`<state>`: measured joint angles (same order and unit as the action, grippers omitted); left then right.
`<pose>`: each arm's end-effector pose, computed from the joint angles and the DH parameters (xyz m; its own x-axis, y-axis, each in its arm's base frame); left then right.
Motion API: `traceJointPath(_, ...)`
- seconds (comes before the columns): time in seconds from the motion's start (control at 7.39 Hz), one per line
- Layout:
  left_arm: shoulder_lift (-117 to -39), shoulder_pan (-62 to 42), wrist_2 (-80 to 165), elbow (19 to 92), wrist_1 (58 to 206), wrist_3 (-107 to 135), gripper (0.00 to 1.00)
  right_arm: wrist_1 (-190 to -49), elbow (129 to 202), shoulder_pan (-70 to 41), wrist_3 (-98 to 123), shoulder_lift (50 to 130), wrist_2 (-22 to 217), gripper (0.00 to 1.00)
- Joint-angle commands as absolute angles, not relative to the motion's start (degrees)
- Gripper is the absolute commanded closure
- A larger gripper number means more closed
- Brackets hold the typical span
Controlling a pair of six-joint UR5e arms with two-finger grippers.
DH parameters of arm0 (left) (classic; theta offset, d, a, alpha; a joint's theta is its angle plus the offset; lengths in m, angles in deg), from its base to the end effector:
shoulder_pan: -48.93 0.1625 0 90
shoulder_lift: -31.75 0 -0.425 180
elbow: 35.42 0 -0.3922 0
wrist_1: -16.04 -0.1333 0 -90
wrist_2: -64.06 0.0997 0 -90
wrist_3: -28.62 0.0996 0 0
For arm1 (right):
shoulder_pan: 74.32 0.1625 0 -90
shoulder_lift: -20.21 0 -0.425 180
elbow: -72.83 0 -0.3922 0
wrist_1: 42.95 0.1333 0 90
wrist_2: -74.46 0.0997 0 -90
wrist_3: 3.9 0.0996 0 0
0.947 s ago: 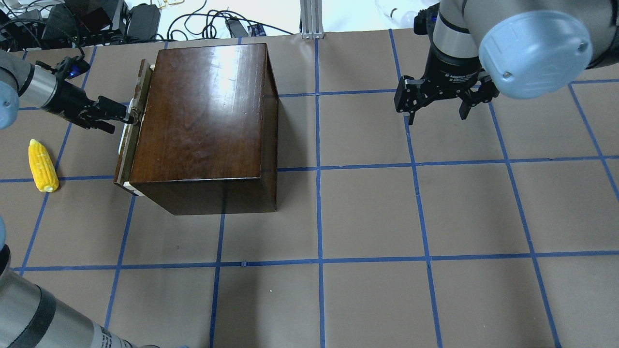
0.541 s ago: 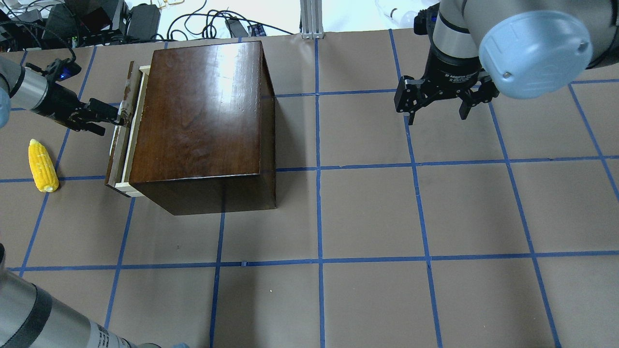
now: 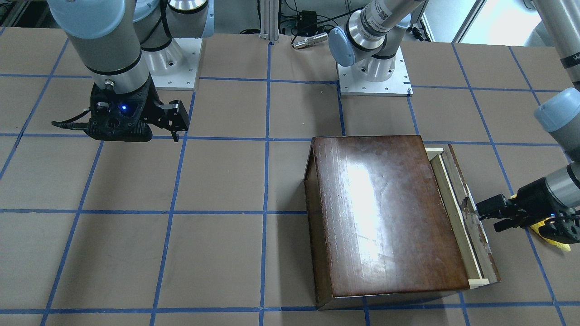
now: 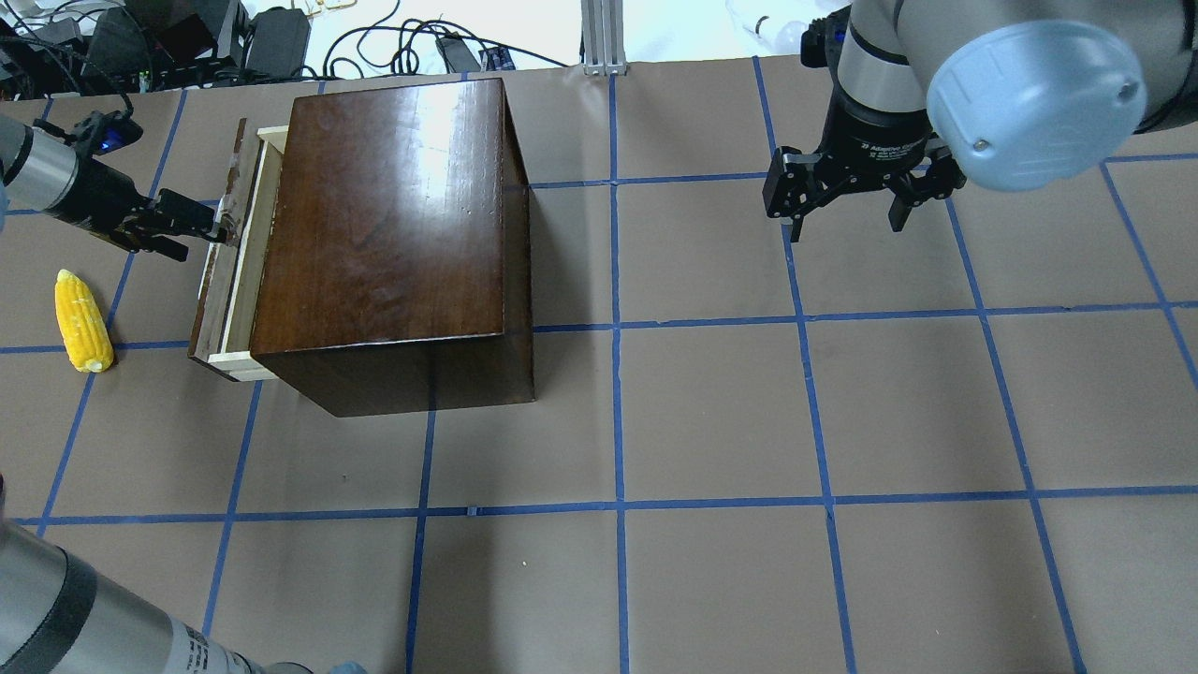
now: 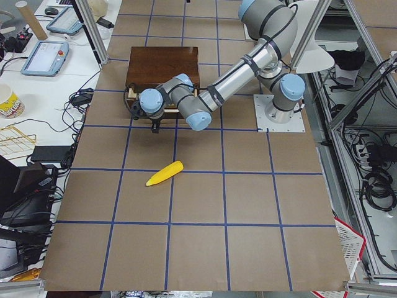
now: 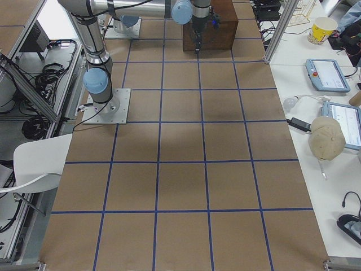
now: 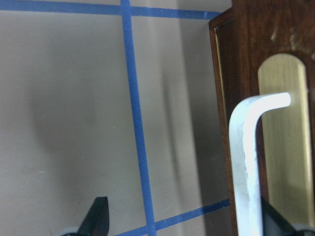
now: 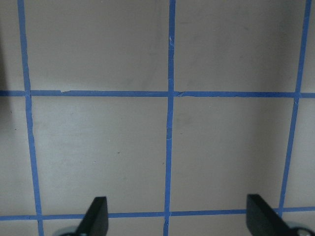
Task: Open drawer and put corn inside
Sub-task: 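Pull the drawer handle outward with the left gripper, opening the drawer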
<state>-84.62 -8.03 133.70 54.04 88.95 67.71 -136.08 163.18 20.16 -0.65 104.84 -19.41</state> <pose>0.2006 -0.6165 0.2650 -0.9274 0.0913 0.3627 0.0591 0.9933 -0.0989 0.1672 -0.5136 0.4428 -0.9973 -0.0244 0.0699 -0.0215 0.9989 0.0413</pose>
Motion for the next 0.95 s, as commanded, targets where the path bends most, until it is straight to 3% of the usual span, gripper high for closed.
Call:
traceJointPath(0.0, -84.7, -7.0, 134.8, 54.0, 88.8, 69.9, 0.00, -136.0, 163.2, 20.2, -0.6, 104.8, -19.4, 0.00)
traceJointPath(0.81, -86.1, -5.6, 138.0, 50.9, 87.8, 71.8, 0.00, -136.0, 163.2, 20.2, -0.6, 104.8, -19.4, 0.00)
